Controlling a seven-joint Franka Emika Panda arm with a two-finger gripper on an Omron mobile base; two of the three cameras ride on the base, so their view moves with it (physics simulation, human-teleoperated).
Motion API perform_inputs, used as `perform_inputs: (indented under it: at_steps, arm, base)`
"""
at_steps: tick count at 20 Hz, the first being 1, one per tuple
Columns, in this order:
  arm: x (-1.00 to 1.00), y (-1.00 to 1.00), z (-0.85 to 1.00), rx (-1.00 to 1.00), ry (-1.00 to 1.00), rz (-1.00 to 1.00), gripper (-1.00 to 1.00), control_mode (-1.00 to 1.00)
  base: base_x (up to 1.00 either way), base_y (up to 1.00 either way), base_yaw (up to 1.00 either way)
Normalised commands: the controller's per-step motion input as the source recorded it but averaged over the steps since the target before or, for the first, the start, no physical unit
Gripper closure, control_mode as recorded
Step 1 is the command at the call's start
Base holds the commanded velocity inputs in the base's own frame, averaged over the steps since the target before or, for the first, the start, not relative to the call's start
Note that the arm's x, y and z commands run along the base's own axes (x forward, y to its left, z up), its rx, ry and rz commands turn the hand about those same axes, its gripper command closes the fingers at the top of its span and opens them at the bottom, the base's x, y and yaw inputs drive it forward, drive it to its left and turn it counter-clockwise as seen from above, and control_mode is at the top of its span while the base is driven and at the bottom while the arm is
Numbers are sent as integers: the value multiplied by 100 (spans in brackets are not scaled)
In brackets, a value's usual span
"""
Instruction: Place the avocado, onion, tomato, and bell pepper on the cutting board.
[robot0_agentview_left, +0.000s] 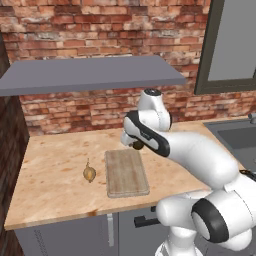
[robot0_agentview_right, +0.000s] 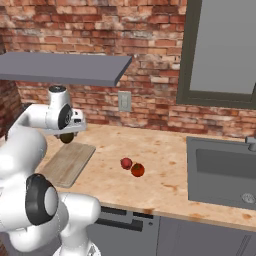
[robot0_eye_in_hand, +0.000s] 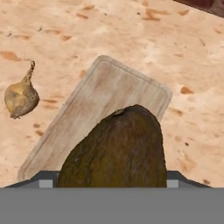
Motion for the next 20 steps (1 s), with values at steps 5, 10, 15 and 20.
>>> perform_inputs:
  at_steps: [5, 10, 15, 20]
  arm:
    - [43, 12, -44, 0, 0, 5, 100, -100]
    - [57, 30, -31, 1, 7, 0, 100, -100]
    - [43, 11, -24, 0, 10, 0, 100, -100]
    - [6, 0, -35, 0, 11, 0, 100, -100]
  base:
    - [0, 0, 0]
    - [0, 0, 0]
    - [0, 0, 0]
    - [0, 0, 0]
